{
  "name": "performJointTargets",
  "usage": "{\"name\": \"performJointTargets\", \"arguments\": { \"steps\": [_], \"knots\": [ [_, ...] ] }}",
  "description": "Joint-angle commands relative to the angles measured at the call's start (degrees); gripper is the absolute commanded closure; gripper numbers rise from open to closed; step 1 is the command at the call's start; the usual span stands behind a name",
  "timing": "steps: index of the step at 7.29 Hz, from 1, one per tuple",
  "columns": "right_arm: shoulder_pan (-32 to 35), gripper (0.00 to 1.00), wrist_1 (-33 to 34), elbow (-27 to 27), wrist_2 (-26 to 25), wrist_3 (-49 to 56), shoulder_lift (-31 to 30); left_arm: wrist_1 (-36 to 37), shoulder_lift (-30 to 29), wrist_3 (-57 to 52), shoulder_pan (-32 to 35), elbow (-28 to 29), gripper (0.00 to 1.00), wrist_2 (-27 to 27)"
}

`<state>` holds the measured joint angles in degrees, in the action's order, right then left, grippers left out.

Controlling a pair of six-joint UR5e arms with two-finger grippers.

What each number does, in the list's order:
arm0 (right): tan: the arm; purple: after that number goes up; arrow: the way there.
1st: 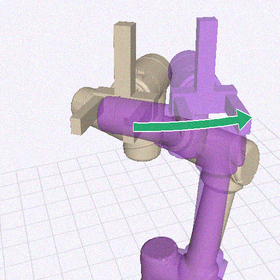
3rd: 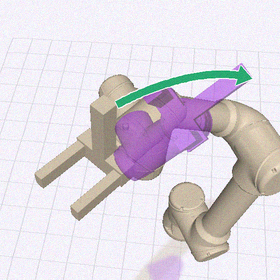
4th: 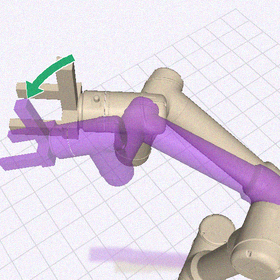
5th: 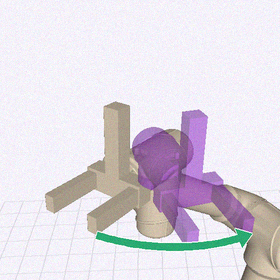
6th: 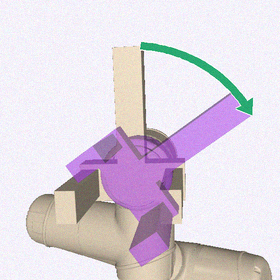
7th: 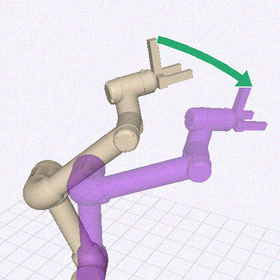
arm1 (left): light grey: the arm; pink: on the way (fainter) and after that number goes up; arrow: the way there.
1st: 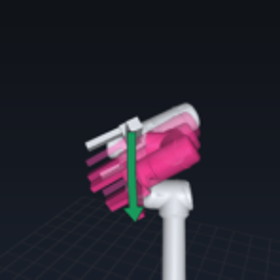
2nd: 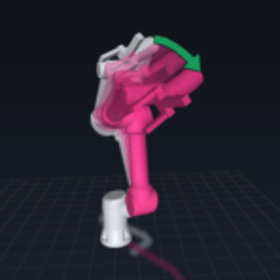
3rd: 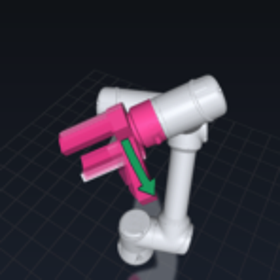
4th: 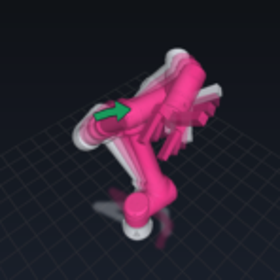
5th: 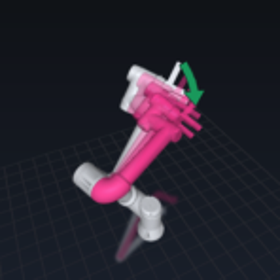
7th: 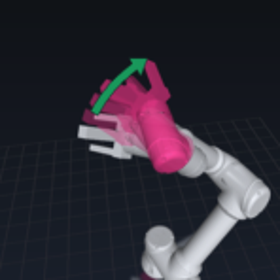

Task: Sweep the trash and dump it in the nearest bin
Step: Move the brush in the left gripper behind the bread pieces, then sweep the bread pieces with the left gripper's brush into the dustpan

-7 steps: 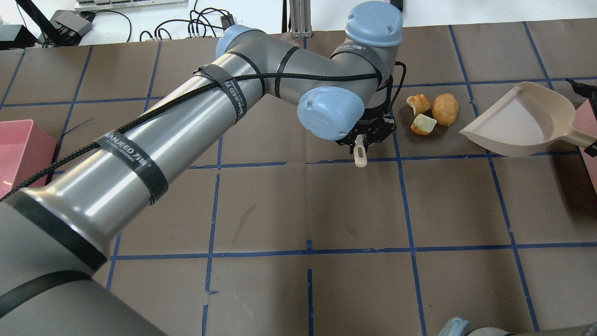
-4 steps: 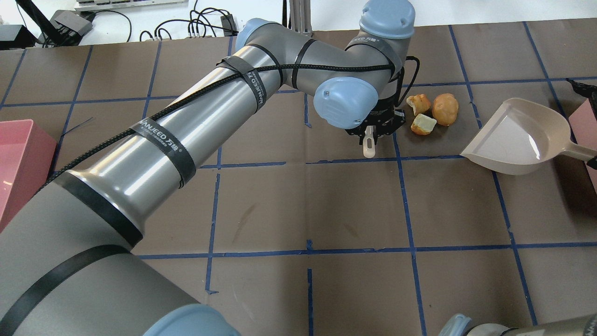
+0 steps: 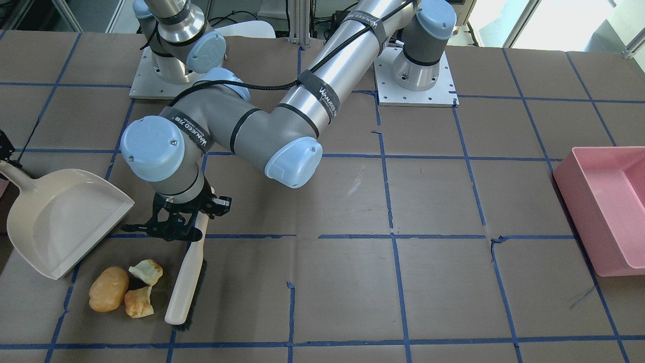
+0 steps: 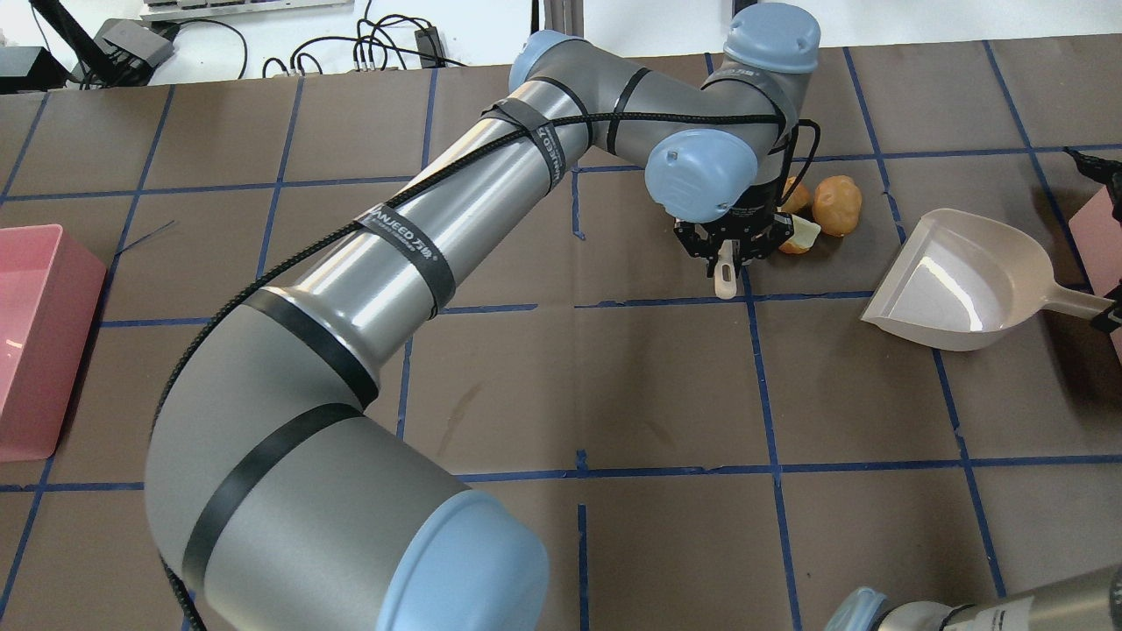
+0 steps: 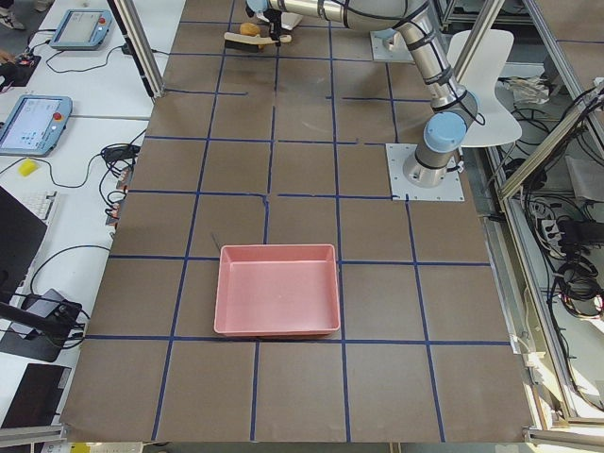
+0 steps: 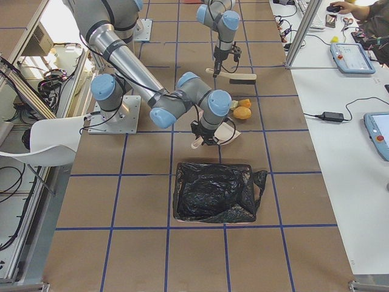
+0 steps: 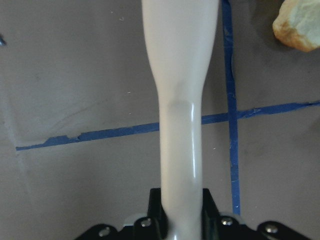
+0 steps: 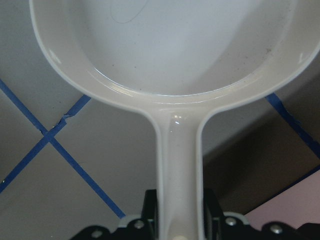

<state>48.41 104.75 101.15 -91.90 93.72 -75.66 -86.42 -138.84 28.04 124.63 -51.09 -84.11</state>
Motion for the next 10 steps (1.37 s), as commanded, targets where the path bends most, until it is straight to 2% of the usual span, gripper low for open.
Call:
{"name": "performJointTargets", "arguments": {
  "steps": [1,4,6,10],
  "knots": [
    [0.3,0.8,3.9,-0.1,0.2,4.4,1.8,-0.6,-3.8,-0.1,1.0,4.7,1.0,0.0],
    [0.9,0.79,7.4,0.0,0.3,5.5,2.8,1.4,-5.7,-2.3,2.0,5.1,1.0,-0.4],
    [1.6,0.79,11.7,-0.1,0.7,7.4,5.5,2.0,-6.8,-2.5,2.9,5.6,1.0,-0.6],
    [3.4,0.79,12.4,-0.2,0.8,7.4,5.8,4.1,-9.6,-11.4,9.2,7.6,1.0,-0.7]
  ]
}}
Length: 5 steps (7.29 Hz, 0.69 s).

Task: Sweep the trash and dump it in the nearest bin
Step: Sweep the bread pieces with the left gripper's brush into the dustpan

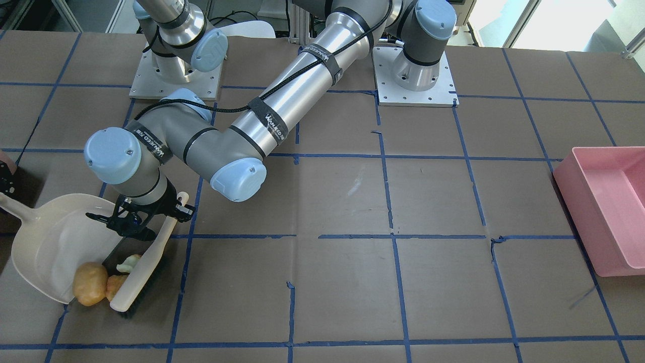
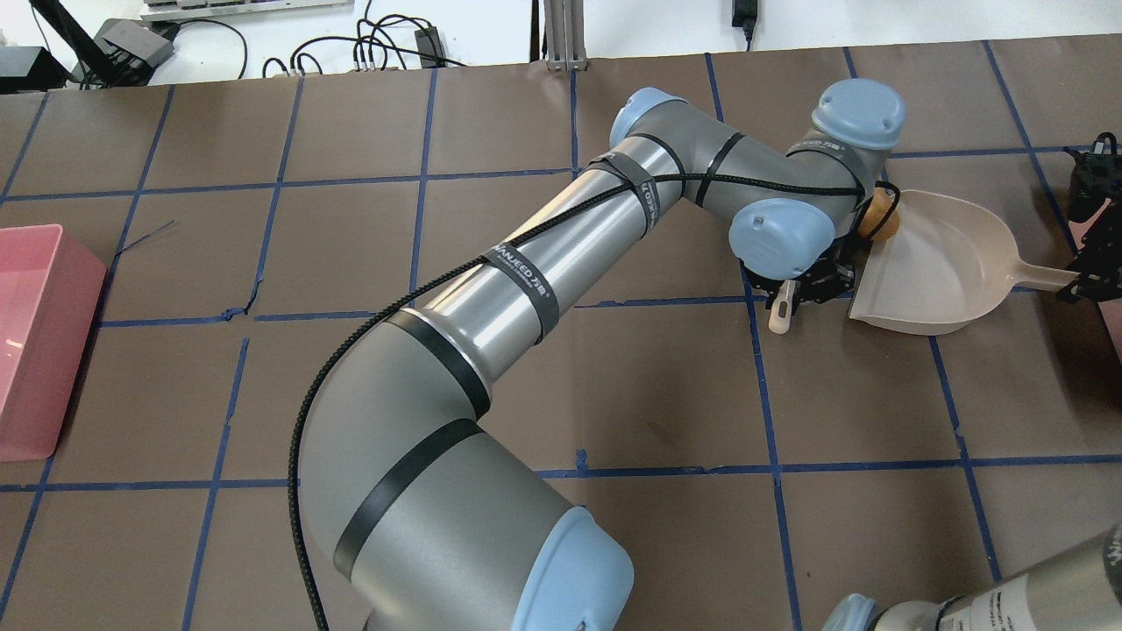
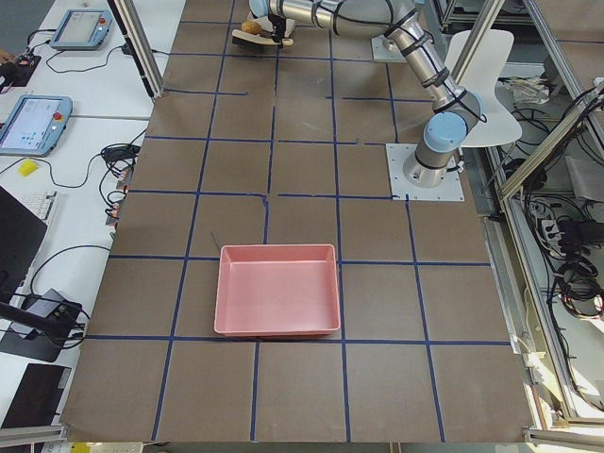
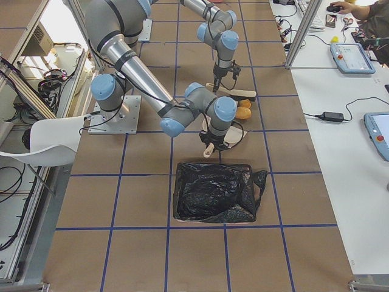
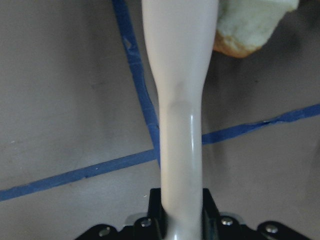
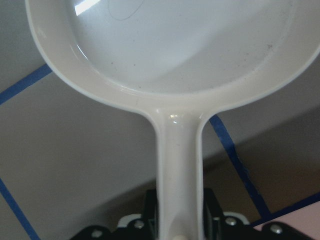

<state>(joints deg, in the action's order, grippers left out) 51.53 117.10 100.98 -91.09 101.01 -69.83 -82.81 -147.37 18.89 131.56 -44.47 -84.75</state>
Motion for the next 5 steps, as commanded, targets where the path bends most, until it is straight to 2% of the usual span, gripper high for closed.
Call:
{"name": "performJointTargets", "arguments": {
  "steps": [1,3,5],
  "knots": [
    [0.3,0.79,0.1,-0.1,0.2,0.0,0.0,1.9,-1.3,-3.5,3.9,2.6,1.0,-0.2],
    [0.3,0.79,0.1,-0.1,0.3,0.1,0.3,2.5,-0.8,-4.2,7.3,4.3,1.0,-1.1],
    [0.3,0.79,0.3,-0.1,1.0,0.1,0.6,0.5,-0.9,-4.0,7.7,3.3,1.0,-3.3]
  ]
}}
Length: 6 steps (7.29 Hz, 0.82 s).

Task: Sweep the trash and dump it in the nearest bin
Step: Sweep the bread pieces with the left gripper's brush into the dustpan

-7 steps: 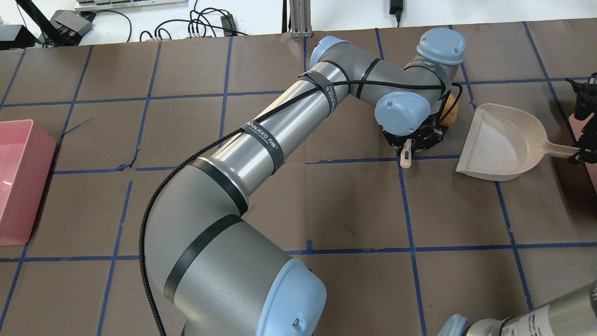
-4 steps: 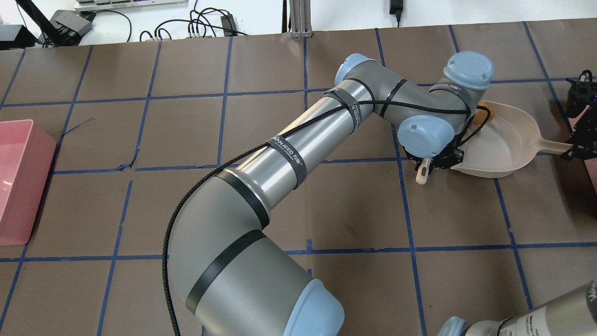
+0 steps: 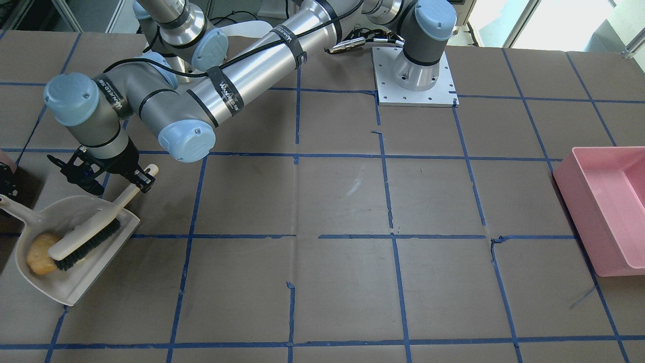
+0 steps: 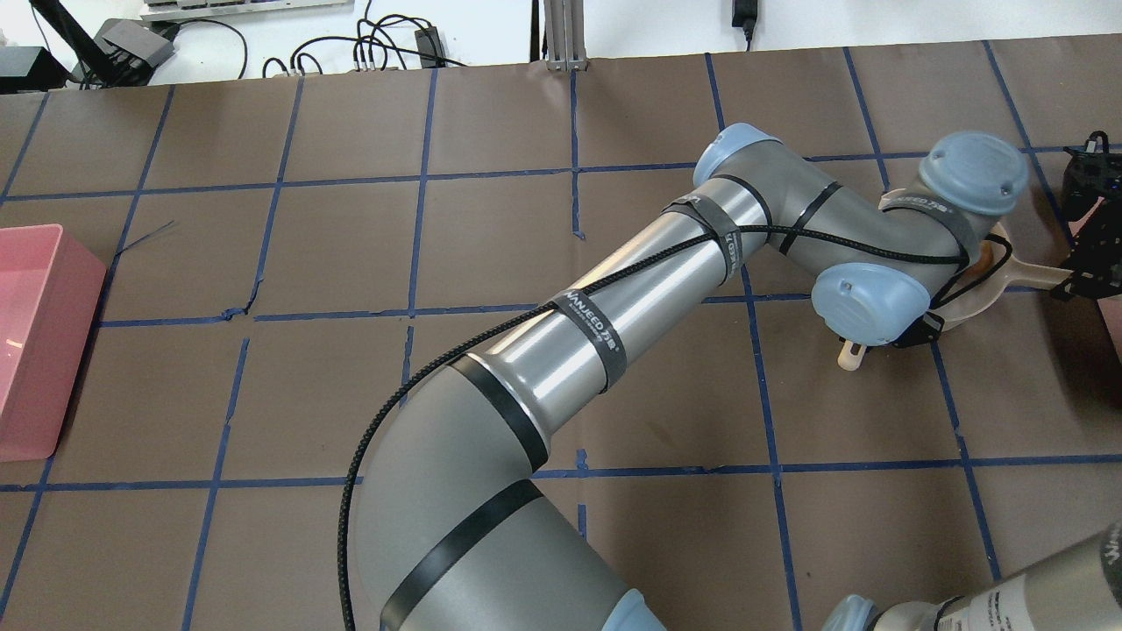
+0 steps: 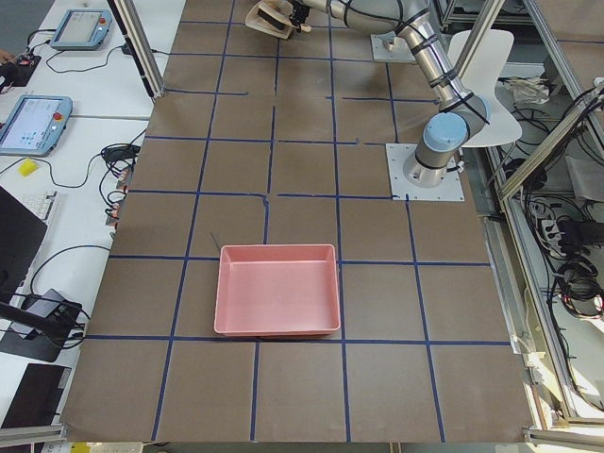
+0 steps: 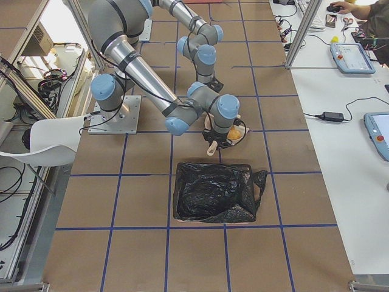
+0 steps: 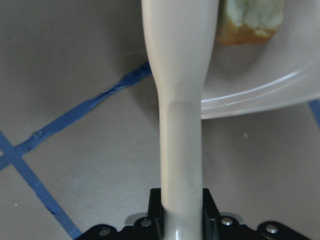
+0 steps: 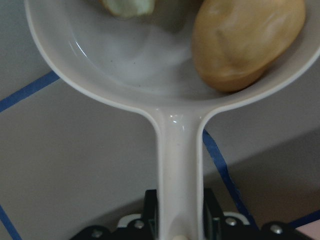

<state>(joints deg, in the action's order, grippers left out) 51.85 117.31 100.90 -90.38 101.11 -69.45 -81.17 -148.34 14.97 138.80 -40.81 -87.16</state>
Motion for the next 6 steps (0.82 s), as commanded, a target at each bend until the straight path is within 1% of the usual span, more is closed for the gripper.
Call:
{"name": "performJointTargets", "arguments": {
  "steps": [1,2,3,4,5,6],
  "knots": [
    [-0.1,0.79,0.1,0.0,0.5,0.0,0.2,-1.4,0.9,-0.3,0.4,-0.4,1.0,-0.8],
    [-0.2,0.79,0.2,-0.2,3.3,-0.1,0.3,-1.4,2.6,-0.4,0.3,-1.0,1.0,-0.6],
    [-0.3,0.8,0.2,-0.3,3.8,-0.2,0.2,-1.3,3.6,-0.5,0.2,-3.0,1.0,-0.7],
    [-0.5,0.81,0.2,-0.4,6.2,-0.2,0.2,-0.1,3.8,-0.6,0.1,-5.2,1.0,-1.0],
    [-0.7,0.81,0.2,-1.1,7.5,-0.3,0.2,0.2,5.4,-0.3,-0.1,-7.2,1.0,-1.4],
    [-0.7,0.82,0.2,-1.9,7.6,-0.3,0.1,-0.7,7.6,0.1,-0.7,-9.3,1.0,-1.4]
  ]
}}
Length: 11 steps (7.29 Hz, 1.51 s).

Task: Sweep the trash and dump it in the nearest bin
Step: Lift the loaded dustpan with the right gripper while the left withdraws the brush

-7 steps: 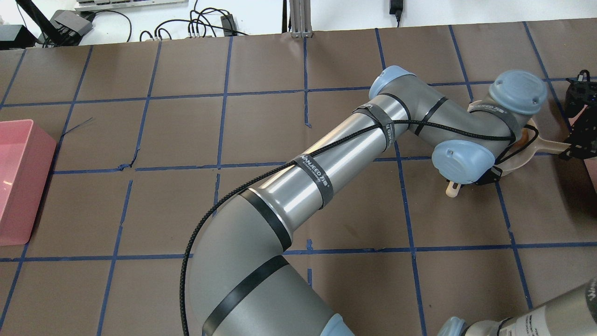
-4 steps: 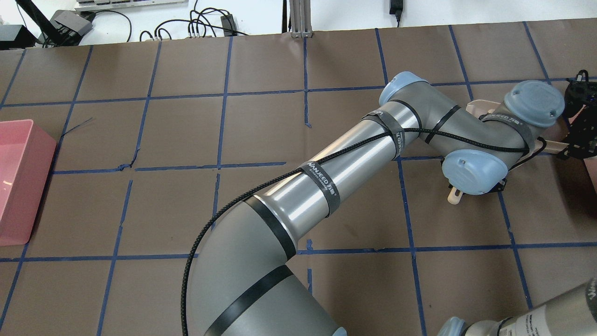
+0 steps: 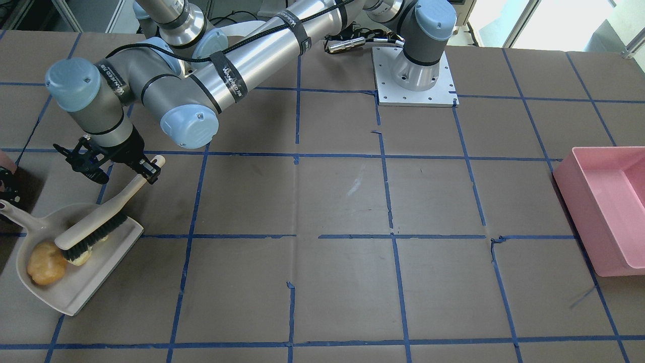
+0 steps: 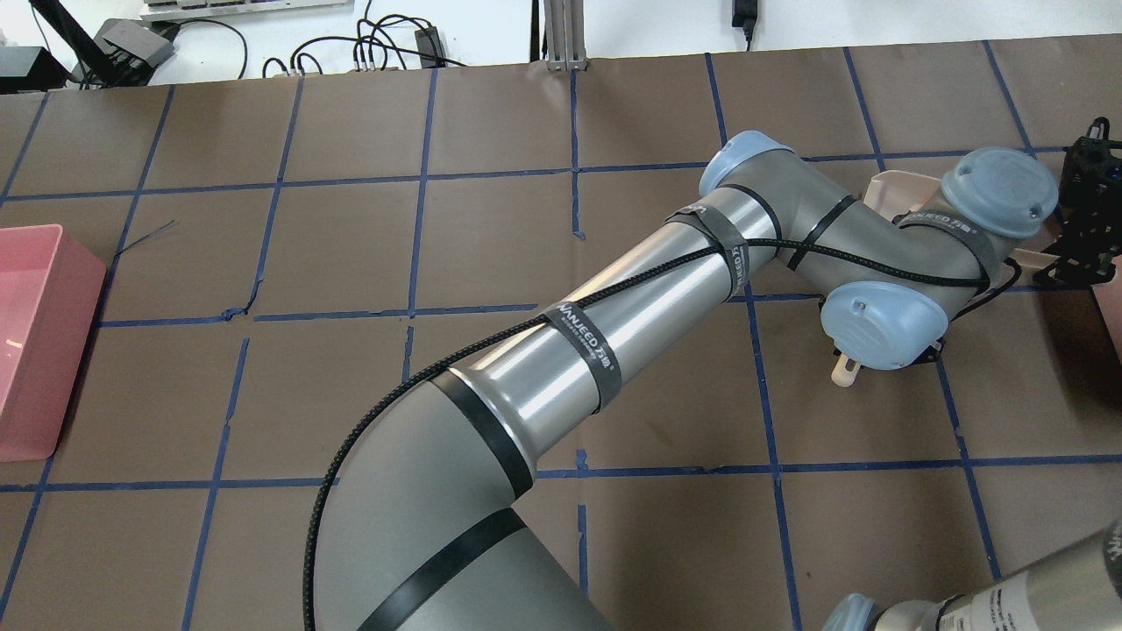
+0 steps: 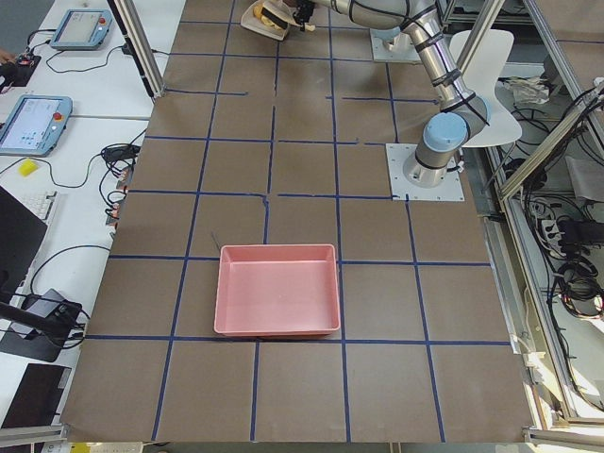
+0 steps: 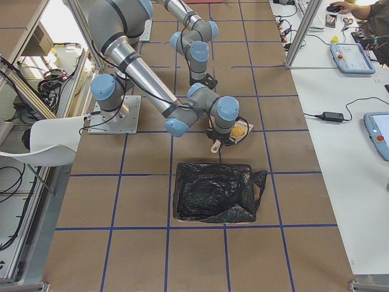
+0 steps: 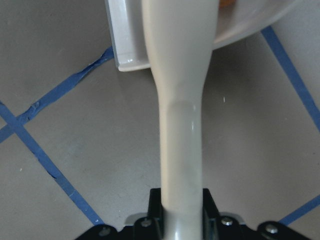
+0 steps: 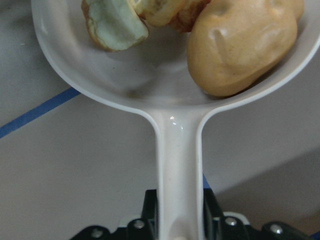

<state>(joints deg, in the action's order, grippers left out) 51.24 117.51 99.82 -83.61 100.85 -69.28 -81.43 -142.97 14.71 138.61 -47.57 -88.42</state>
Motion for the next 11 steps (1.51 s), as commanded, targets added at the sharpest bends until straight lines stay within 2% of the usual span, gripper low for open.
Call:
{"name": "performJointTargets", "arguments": {
  "steps": [1,4,5,6,8,10,11],
  "knots": [
    [-0.2,0.82,0.0,-1.9,1.7,-0.2,-0.1,-0.5,5.5,-0.1,-3.2,-5.6,1.0,-0.1],
    [-0.4,0.83,0.1,-4.2,5.1,-0.6,-0.2,-1.2,16.8,-1.4,-10.5,-15.4,1.0,-1.8],
    [-0.6,0.83,0.0,-4.7,5.7,-2.2,-0.5,-1.3,20.8,-1.1,-12.9,-21.1,1.0,-1.8],
    [-1.6,0.83,-0.1,-5.4,8.6,-2.8,-0.5,-0.3,26.0,-0.5,-16.8,-29.0,1.0,-1.3],
    [-4.4,0.86,-0.5,-5.7,9.7,-6.1,-0.6,-0.1,38.4,0.1,-21.8,-45.4,1.0,-0.9],
    [-9.6,0.89,-1.0,-6.3,13.1,-7.9,-0.8,8.7,41.9,4.4,-22.9,-58.0,1.0,-0.8],
    [-12.1,0.9,-1.0,-6.5,13.2,-8.3,-0.9,14.5,42.4,6.5,-22.6,-62.2,1.0,-0.9]
  ]
}}
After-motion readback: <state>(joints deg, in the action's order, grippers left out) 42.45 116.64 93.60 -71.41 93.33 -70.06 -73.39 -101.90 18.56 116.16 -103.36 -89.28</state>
